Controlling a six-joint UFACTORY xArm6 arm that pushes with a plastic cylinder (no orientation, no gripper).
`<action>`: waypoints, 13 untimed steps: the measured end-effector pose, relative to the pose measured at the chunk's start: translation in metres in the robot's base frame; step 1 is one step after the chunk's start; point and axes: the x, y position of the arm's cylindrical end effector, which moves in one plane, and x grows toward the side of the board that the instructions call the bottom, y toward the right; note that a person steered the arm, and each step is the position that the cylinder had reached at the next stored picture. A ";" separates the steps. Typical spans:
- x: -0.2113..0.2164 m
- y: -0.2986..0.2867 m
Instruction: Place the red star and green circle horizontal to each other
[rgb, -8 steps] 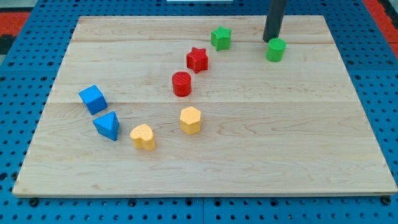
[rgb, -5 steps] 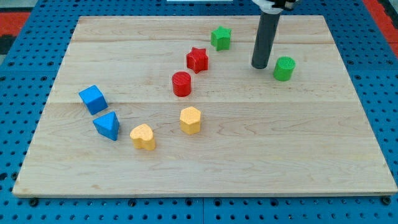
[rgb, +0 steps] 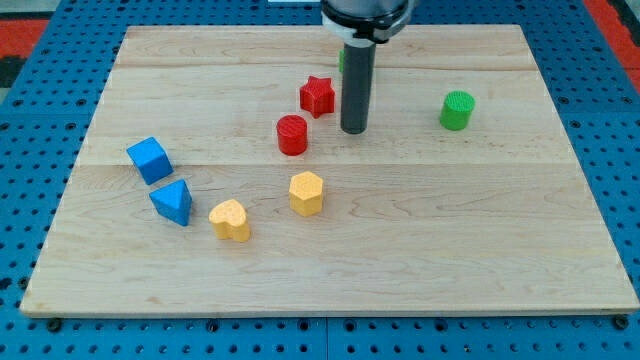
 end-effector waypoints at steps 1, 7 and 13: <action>-0.016 0.011; 0.018 0.135; -0.105 0.187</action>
